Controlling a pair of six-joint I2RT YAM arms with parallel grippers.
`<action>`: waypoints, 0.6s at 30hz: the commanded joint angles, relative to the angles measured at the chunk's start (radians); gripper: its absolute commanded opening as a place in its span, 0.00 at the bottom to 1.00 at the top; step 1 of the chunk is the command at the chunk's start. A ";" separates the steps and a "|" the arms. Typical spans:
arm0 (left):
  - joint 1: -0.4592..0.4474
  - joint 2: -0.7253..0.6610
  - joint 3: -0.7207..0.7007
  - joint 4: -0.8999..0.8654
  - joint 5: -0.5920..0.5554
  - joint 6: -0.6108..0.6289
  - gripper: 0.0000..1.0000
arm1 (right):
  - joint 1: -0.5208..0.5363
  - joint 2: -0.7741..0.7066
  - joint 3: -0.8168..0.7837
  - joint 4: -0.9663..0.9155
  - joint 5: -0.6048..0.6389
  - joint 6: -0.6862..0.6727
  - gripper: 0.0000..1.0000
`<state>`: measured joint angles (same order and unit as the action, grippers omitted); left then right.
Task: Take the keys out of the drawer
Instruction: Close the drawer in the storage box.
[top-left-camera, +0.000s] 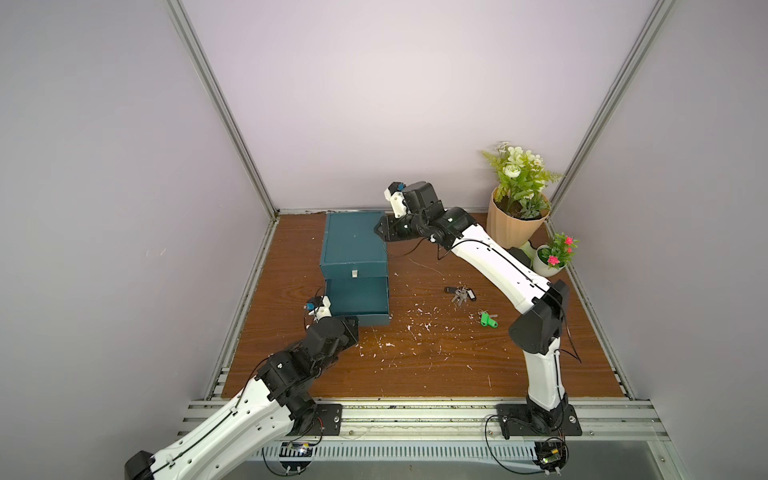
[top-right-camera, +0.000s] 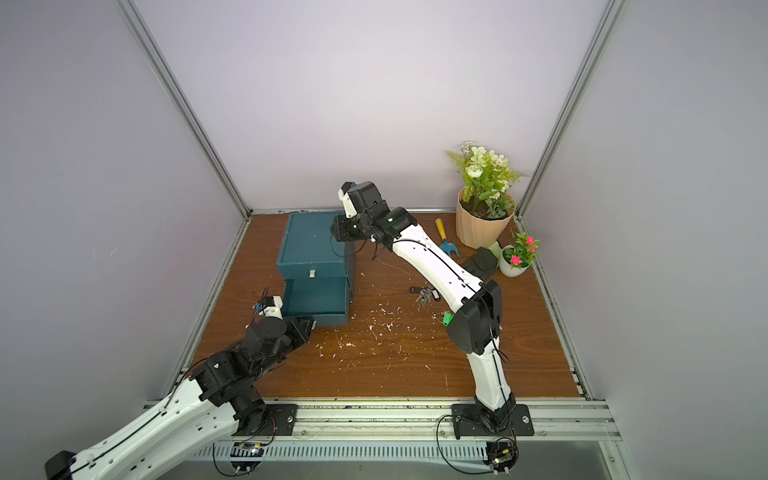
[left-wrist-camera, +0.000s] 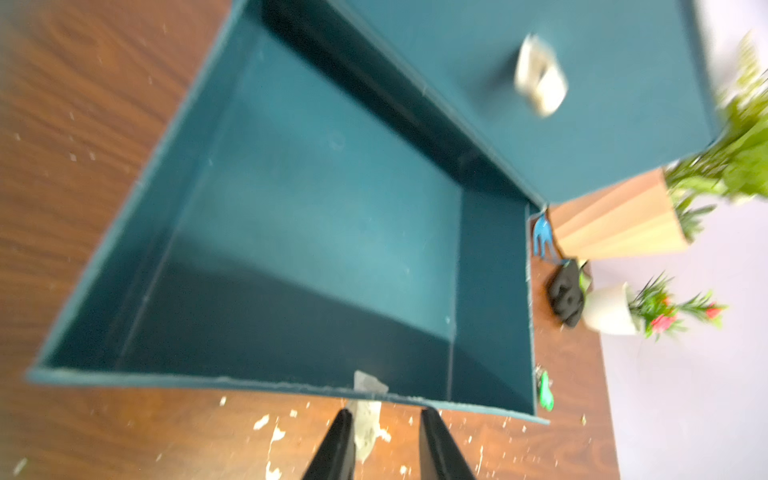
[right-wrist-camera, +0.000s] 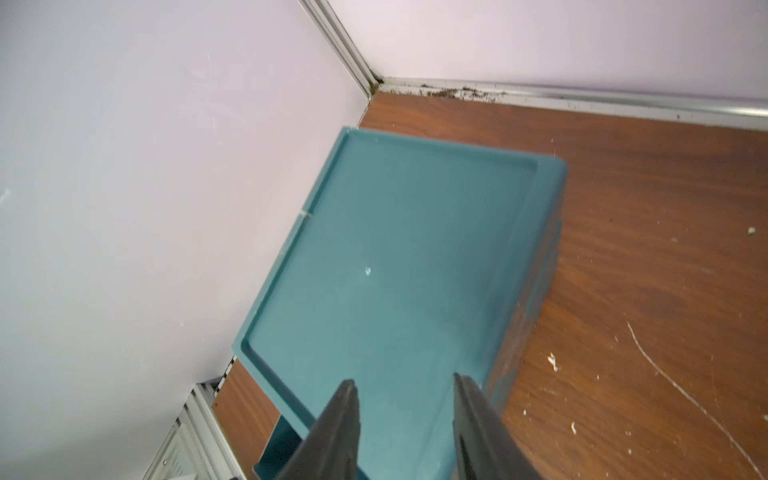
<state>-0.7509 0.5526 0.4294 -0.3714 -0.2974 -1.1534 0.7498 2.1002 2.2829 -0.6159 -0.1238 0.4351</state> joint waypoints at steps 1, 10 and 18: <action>-0.005 0.011 -0.027 0.125 -0.090 -0.012 0.33 | -0.006 0.066 0.110 -0.073 0.027 -0.068 0.43; 0.006 0.067 -0.032 0.255 -0.155 0.035 0.33 | -0.005 0.119 0.115 -0.079 0.032 -0.098 0.43; 0.065 0.081 -0.034 0.315 -0.157 0.031 0.34 | -0.003 0.104 0.061 -0.063 0.021 -0.099 0.43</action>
<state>-0.7136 0.6327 0.3828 -0.0914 -0.4313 -1.1439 0.7380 2.2353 2.3611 -0.6590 -0.0895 0.3546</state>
